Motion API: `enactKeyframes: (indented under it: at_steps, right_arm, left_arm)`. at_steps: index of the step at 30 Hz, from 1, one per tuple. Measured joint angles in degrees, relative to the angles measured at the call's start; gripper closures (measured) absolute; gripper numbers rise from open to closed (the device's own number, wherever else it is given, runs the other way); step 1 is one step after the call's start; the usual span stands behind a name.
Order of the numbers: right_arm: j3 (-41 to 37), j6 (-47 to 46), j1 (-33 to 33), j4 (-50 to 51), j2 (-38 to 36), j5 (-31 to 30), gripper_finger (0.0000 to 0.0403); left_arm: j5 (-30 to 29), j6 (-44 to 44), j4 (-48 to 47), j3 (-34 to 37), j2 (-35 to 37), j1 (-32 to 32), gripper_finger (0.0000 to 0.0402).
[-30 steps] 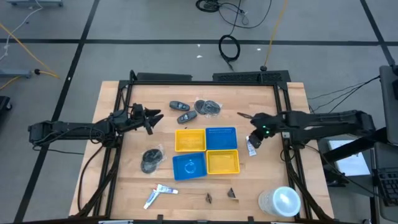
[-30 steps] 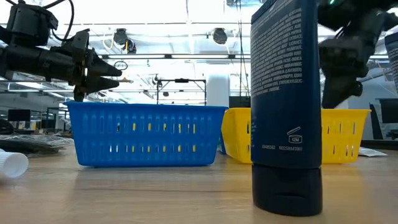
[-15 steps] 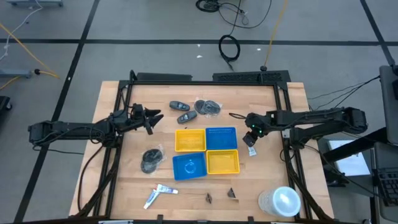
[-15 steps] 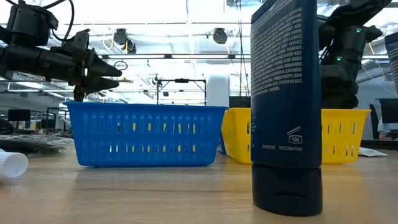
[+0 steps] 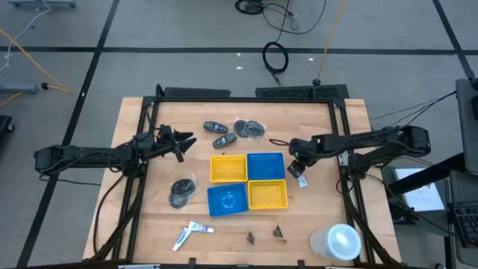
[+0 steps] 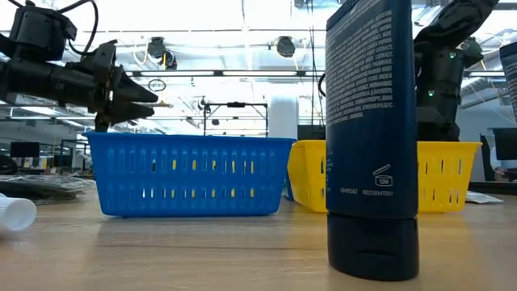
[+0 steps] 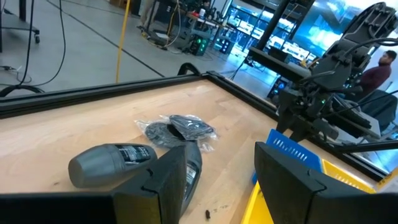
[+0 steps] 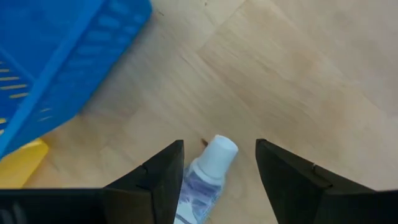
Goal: Pick & Place Travel size toiletries
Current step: Put the right toothpaste into the top right blue bin
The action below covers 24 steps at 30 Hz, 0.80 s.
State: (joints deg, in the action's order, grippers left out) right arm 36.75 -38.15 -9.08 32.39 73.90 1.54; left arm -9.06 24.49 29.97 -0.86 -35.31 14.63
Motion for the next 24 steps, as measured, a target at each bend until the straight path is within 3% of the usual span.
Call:
enactKeyframes:
  at_steps: [12,24]
  right_arm:
    - [0.08,-0.20,0.02,-1.02,3.40,-0.09,0.0241]
    - [0.07,-0.20,-0.03,-0.56,3.42,-0.33,0.0362]
  left_arm:
    - [0.02,0.00,-1.62,0.00,0.00,0.00,0.0215]
    - [0.00,0.02,-1.55,0.00,0.00,0.00,0.0215]
